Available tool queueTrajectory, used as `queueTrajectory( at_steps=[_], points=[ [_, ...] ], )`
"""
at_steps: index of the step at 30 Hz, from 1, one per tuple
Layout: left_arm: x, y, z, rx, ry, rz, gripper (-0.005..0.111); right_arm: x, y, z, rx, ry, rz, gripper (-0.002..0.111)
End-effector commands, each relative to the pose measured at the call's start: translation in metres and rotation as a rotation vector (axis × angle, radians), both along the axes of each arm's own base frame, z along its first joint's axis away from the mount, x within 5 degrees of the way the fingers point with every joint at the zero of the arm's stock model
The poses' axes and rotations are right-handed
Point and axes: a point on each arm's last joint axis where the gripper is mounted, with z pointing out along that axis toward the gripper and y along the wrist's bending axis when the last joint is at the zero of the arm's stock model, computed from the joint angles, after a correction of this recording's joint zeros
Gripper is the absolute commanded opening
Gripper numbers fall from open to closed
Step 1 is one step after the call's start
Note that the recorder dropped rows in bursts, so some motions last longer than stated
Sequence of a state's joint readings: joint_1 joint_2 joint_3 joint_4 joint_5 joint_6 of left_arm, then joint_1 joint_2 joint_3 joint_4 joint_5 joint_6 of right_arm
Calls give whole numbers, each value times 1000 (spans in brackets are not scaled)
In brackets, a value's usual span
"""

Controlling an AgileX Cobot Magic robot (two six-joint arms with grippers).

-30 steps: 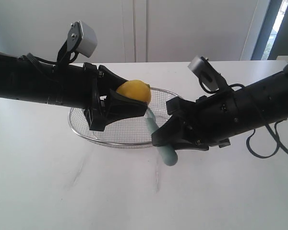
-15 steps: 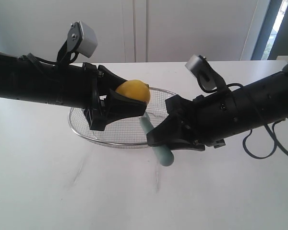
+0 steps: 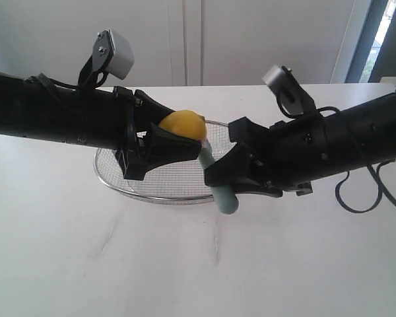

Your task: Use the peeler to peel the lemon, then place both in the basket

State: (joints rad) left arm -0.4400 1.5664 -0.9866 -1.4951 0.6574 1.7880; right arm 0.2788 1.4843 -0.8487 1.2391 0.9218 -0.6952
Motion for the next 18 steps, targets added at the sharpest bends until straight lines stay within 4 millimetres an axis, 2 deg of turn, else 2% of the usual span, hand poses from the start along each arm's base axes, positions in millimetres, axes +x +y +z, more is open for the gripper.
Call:
queueTrajectory(
  at_steps=[1,10,18],
  points=[
    [-2,-1,6,-33,5,-8,0,-5,-2,14,21,-38,-38,0],
    [-2,-1,6,-34,5,-10,0,-14,-6,34,40,-109,-53,0],
    [-2,-1,6,-35,6,-11,0,-16,-6,36,43,-119,-53,0]
  ],
)
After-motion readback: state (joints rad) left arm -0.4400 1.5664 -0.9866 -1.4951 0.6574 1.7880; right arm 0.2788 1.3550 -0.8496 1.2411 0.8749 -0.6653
